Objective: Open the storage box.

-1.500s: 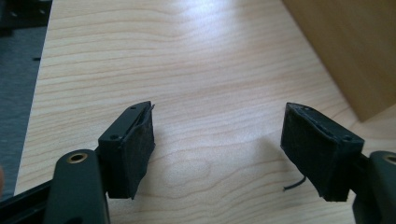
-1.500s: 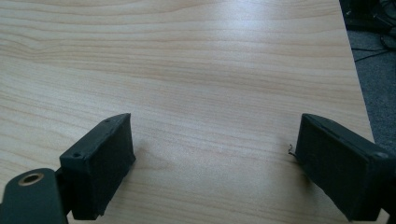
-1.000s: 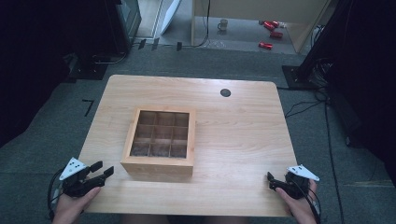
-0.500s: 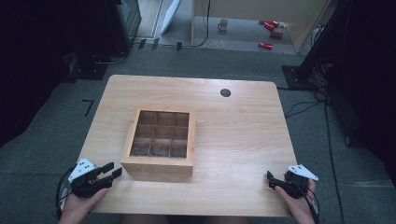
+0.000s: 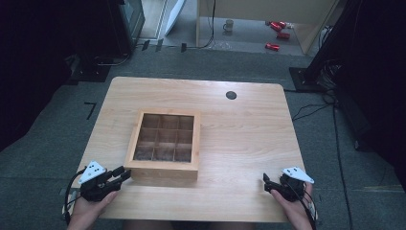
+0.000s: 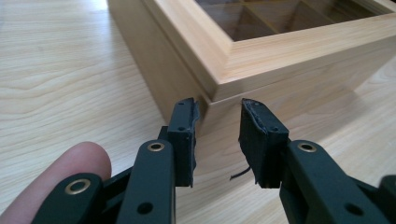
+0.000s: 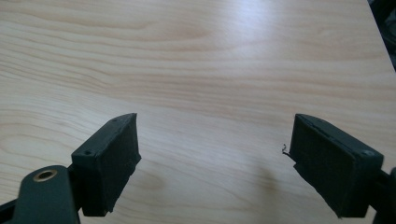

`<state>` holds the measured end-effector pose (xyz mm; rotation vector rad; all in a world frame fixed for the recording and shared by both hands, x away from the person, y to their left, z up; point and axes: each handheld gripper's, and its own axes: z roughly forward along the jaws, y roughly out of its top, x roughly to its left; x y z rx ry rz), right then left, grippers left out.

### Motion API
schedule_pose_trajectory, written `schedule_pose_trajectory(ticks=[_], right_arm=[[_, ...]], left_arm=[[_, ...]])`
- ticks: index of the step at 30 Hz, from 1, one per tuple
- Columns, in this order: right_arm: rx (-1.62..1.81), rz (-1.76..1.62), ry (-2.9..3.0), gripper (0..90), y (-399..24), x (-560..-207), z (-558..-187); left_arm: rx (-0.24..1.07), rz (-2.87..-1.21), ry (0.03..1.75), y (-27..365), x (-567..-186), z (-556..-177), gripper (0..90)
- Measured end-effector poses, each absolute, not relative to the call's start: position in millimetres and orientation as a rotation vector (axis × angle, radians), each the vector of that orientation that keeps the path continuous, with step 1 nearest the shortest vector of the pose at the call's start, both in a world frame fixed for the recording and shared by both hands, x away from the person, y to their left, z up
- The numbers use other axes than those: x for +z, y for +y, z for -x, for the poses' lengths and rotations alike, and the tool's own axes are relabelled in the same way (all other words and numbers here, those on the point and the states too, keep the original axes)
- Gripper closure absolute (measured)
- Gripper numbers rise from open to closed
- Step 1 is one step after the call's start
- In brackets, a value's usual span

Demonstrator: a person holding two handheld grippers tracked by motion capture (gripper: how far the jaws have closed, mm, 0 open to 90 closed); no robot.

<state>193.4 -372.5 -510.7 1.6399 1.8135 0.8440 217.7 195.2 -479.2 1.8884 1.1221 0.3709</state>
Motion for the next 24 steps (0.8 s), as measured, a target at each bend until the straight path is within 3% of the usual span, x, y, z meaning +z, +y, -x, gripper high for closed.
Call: schedule_pose_trajectory(ticks=[24], right_arm=[[1.118, -1.407, 1.961, 16.0, -257.8, -471.9, -196.4]], left_arm=[[0.386, -1.875, 1.144, 194.8, -475.2, -215.8, 71.4]])
